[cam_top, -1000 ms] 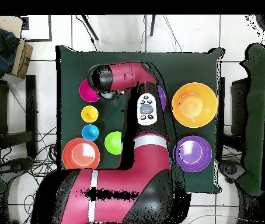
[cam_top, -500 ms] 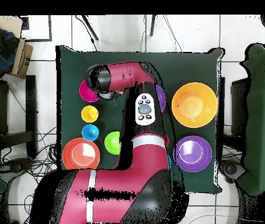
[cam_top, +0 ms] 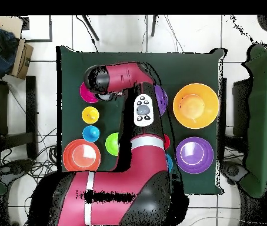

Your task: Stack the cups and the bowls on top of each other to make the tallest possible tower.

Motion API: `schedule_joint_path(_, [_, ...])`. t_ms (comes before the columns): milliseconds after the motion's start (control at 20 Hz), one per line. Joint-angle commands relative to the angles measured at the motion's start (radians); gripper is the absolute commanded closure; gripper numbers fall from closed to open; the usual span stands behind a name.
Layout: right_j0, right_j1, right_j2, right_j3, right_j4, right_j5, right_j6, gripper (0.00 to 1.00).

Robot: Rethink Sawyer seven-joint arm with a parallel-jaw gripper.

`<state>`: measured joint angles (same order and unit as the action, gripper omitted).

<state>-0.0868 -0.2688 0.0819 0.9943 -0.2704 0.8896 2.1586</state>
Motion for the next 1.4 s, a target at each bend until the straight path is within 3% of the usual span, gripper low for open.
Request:
schedule_joint_path(50, [0.019,0.018,0.067,-0.003,-0.084,0.060,-0.228,0.00])
schedule_joint_path(1400, [0.015,0.020,0.073,-0.010,-0.079,0.055,-0.229,0.00])
